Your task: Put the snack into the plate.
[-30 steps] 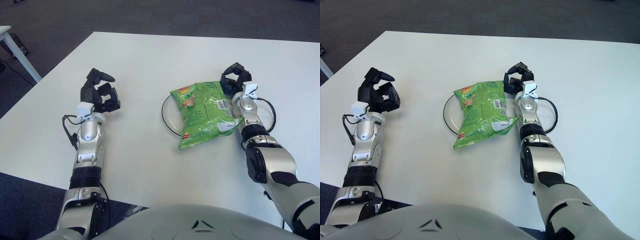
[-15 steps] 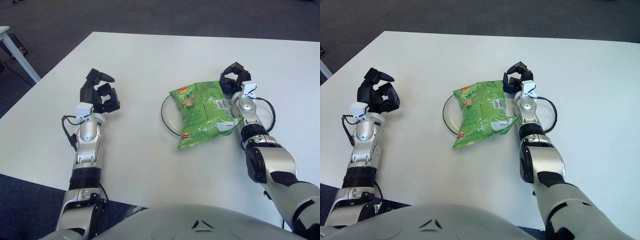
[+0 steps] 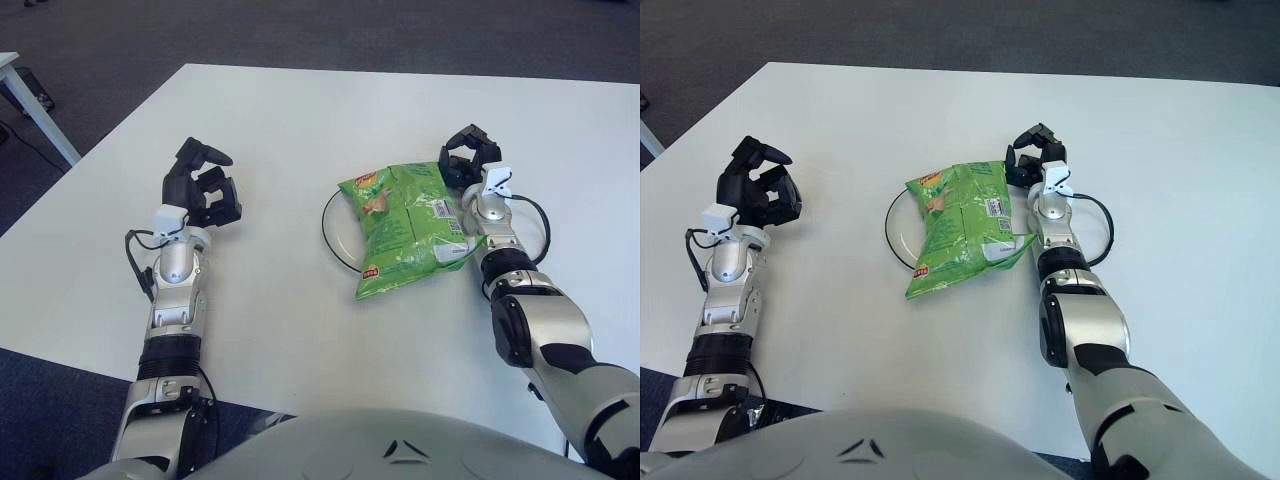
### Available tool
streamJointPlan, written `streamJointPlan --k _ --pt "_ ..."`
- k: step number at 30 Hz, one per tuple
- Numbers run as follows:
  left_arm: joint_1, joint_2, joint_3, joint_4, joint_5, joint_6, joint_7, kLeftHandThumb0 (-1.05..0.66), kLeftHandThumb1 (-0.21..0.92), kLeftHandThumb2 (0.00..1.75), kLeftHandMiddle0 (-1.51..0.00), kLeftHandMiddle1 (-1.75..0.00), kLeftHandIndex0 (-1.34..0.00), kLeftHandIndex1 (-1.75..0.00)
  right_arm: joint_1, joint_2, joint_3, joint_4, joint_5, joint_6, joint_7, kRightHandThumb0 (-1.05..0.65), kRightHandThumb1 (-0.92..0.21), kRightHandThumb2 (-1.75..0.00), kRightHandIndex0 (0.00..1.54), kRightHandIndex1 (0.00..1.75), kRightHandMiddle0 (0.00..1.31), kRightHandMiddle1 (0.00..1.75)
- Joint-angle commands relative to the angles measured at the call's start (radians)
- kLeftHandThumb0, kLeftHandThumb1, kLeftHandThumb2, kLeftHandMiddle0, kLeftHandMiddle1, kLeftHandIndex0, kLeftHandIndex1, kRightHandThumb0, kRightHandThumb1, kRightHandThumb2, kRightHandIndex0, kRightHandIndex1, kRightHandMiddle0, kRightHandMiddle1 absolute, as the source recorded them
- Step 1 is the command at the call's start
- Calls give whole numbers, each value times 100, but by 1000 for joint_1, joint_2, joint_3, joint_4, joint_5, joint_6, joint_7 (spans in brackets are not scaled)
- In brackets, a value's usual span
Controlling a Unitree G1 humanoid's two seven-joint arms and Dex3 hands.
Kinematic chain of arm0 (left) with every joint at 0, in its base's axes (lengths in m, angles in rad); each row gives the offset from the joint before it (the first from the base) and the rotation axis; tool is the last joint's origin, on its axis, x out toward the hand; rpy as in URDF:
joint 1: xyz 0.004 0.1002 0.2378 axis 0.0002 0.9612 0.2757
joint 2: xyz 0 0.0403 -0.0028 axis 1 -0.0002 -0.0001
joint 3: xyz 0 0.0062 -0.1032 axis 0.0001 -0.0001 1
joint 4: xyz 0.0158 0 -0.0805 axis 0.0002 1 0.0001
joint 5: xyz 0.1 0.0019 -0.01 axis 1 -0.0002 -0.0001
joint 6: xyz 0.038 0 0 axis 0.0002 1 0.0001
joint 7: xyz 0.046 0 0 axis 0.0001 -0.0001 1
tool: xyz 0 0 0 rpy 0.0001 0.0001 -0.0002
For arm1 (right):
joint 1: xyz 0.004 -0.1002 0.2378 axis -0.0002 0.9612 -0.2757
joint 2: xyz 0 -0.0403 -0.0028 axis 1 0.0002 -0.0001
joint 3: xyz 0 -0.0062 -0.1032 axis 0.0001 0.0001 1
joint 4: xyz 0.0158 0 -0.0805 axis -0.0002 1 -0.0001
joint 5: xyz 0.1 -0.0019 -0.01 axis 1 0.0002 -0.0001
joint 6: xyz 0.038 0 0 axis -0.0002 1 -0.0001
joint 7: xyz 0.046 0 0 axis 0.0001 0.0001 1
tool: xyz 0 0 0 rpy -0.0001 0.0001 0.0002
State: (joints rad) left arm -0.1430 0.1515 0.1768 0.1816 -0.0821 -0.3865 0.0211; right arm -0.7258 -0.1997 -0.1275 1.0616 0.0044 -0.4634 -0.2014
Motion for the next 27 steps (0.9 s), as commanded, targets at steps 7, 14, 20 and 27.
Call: streamJointPlan --k 7,14,20,27 --pt "180 -61 -12 131 -26 35 -37 -44 44 116 -104 -175 -51 -175 95 17 6 -2 -31 34 -47 -45 -38 -123 131 175 56 175" --pt "162 -56 -15 147 -28 32 -58 -44 43 117 -104 -175 -52 -175 111 19 -6 -28 -30 50 -80 -49 -29 -135 130 175 64 175" --pt "147 -51 -14 164 -27 34 -68 -44 44 116 -104 -175 -51 -175 132 20 -5 -58 -32 39 -89 -51 -25 -140 131 175 67 175" --pt "132 -45 -20 180 -23 38 -80 -44 45 115 -103 -175 -50 -175 158 14 -6 -93 -37 37 -100 -51 -24 -141 132 175 68 175"
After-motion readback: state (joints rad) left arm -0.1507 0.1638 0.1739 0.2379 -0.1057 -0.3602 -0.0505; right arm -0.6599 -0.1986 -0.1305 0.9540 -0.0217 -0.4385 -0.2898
